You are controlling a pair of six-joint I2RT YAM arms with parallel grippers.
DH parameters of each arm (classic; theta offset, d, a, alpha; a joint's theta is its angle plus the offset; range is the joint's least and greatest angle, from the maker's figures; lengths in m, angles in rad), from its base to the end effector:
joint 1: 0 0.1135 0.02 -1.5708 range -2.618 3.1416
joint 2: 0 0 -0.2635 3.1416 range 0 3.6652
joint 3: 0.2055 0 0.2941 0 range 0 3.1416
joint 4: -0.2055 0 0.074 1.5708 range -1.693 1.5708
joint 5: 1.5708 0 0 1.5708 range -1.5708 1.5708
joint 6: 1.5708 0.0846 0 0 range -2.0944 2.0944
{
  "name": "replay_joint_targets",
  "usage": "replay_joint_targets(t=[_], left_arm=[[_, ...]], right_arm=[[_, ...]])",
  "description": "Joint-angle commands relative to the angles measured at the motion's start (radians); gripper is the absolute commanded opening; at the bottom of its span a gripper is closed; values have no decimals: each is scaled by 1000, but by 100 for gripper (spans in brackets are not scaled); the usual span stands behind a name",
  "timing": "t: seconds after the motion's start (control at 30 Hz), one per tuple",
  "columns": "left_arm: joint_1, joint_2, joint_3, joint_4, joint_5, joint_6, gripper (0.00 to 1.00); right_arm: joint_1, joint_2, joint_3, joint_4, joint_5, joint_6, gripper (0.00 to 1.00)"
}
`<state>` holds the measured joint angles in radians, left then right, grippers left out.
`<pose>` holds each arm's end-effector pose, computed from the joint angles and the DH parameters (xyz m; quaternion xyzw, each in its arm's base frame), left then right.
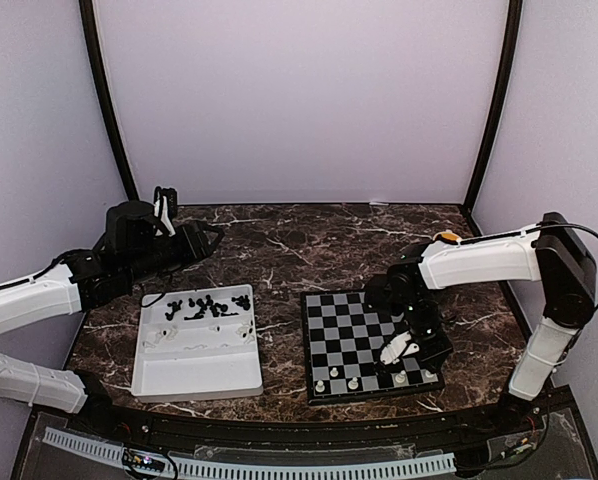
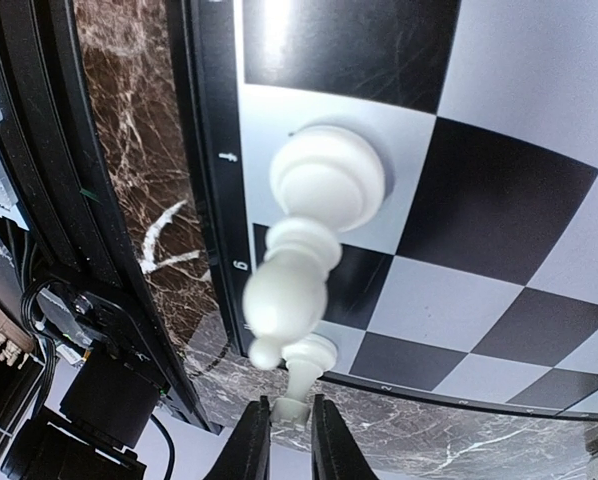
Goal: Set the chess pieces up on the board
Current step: Place the rook at h1.
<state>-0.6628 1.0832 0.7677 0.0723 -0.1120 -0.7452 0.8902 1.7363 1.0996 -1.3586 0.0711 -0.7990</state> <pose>0.2756 -0.2032 0.2759 -0.0668 0.7843 -0.3646 0.4974 0.1717 0.2025 0.1061 0.7354 -0.6431 0.0443 0.2087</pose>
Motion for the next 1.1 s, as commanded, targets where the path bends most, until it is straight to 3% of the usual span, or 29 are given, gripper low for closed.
replay_joint_targets(t=[0.0,0.43,1.07], left_arm=[[8,-27,-12,11,5,-2,59],[8,-18,0,6,7,6,60],[9,-6,16,-8,12,3,60]], right_arm=[[7,1,8,-15,-11,-2,16],[22,-23,9,-56,-93,-29,22],[-5,-38,3,22,-27,-3,22]])
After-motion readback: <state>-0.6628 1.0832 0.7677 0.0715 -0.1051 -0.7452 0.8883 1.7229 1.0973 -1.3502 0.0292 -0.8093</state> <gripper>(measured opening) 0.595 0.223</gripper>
